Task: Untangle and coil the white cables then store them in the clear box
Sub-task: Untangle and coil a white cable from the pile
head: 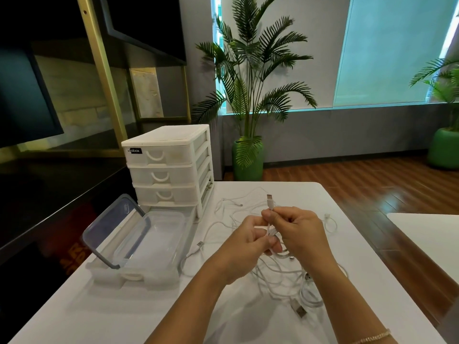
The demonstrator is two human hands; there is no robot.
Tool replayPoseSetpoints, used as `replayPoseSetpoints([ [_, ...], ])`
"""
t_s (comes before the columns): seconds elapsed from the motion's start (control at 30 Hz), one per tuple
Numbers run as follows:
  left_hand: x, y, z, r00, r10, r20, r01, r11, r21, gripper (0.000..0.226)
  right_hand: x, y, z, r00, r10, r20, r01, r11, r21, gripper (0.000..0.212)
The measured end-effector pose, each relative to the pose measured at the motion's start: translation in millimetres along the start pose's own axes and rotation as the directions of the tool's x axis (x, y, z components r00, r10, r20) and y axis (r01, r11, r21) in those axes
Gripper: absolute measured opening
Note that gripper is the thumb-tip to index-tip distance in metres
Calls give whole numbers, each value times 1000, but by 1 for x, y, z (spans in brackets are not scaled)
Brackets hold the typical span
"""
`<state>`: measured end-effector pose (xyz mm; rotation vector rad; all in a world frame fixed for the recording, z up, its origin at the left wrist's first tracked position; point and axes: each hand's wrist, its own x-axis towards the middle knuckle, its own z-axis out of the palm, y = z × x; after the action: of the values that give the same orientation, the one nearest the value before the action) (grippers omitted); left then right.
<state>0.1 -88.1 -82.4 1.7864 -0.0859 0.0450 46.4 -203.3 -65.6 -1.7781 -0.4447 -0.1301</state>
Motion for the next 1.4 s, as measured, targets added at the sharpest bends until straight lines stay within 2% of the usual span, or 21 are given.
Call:
replayPoseSetpoints([
  [0.17, -3, 3, 10, 976, 149, -161, -81, 927, 366, 27, 3, 4, 3, 992, 100, -71, -102, 995, -21, 24],
  [0.3, -1, 1, 18, 943, 268, -196, -134, 848, 513, 28, 7, 5, 3, 969, 224, -103, -219, 974, 58, 28],
  [0.43, -1, -2, 21, 897, 405, -175, -200, 727, 657, 30, 8, 6, -3, 950, 308, -54, -297, 943, 153, 27],
  [0.57, 3, -4, 14, 890, 417, -183, -189, 704, 685, 22, 8, 1, -10, 949, 299, 101, -313, 932, 181, 10],
  [0.63, 3, -1, 9, 916, 327, -233, -123, 781, 613, 21, 6, -1, -14, 946, 253, 205, -296, 930, 217, 45],
  [0.67, 3, 0, 7, 932, 255, -258, -81, 840, 537, 20, 6, -1, -15, 947, 221, 232, -271, 938, 216, 51],
  [0.77, 2, 3, 4, 964, 29, -266, 35, 971, 235, 22, 4, 1, -15, 964, 145, 224, -184, 969, 164, 43],
  [0.83, 1, 4, 3, 971, -83, -225, 85, 996, 1, 26, 5, 4, -14, 978, 101, 181, -125, 984, 124, 32],
  [0.9, 1, 7, 2, 978, -118, -172, 88, 981, -174, 28, 6, 6, -13, 986, 63, 155, -80, 991, 106, 25],
  [1.03, -3, 13, 1, 975, -172, -139, 109, 919, -378, 30, 9, 11, -16, 982, 46, 181, -66, 993, 102, 24],
  [1.13, -3, 13, -1, 968, -214, -129, 125, 861, -493, 30, 8, 10, -15, 982, 21, 186, -18, 1000, -17, 24],
  [1.27, -3, 13, -2, 960, -251, -125, 142, 822, -552, 26, 6, 6, -13, 980, -83, 182, 105, 988, -114, 28],
  [1.4, -2, 11, -5, 952, -284, -117, 176, 816, -551, 28, 4, 5, -13, 939, -190, 286, 221, 972, -82, 33],
])
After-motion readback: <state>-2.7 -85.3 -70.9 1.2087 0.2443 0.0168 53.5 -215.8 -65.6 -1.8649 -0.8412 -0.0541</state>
